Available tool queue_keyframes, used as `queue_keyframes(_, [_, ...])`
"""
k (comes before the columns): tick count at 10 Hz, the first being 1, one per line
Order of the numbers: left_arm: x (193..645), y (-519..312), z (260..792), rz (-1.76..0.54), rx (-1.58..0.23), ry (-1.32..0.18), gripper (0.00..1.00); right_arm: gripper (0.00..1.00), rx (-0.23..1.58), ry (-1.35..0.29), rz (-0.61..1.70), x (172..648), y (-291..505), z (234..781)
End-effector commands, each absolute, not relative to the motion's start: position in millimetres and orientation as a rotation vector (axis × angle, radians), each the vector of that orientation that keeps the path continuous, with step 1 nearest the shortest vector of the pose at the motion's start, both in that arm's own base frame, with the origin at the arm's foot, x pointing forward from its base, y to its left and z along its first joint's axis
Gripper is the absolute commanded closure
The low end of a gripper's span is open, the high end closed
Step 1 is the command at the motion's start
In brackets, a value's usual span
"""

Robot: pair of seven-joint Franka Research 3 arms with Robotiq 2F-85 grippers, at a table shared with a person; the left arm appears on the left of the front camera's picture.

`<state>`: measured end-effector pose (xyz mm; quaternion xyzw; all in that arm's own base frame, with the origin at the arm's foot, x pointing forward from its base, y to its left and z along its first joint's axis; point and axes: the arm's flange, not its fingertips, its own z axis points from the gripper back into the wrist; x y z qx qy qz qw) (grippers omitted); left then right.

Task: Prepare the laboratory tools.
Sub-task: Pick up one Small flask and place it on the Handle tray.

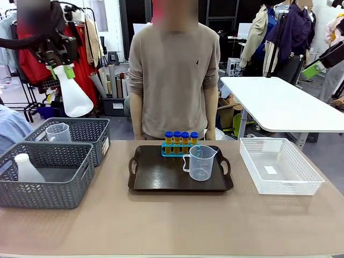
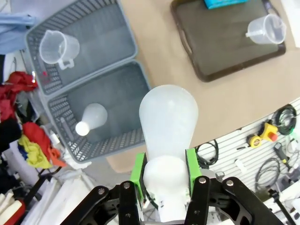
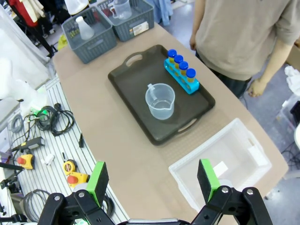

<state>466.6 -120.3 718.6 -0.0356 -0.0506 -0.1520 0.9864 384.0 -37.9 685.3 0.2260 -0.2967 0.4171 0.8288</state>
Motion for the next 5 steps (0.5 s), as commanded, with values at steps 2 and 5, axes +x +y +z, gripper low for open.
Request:
queue_keyframes(2, [460.5,-191.7,694.6,-0.389,-0.030,-0.123,1.00,0.00,0.493,-0.645,0.896,384.3,-36.7,686.3])
queue_keyframes(5, [448.0,-261.3,666.7,-0.538,-0.058,-0.243,1.00,0.00,0.493,-0.645,0.896,384.3,-36.7,686.3])
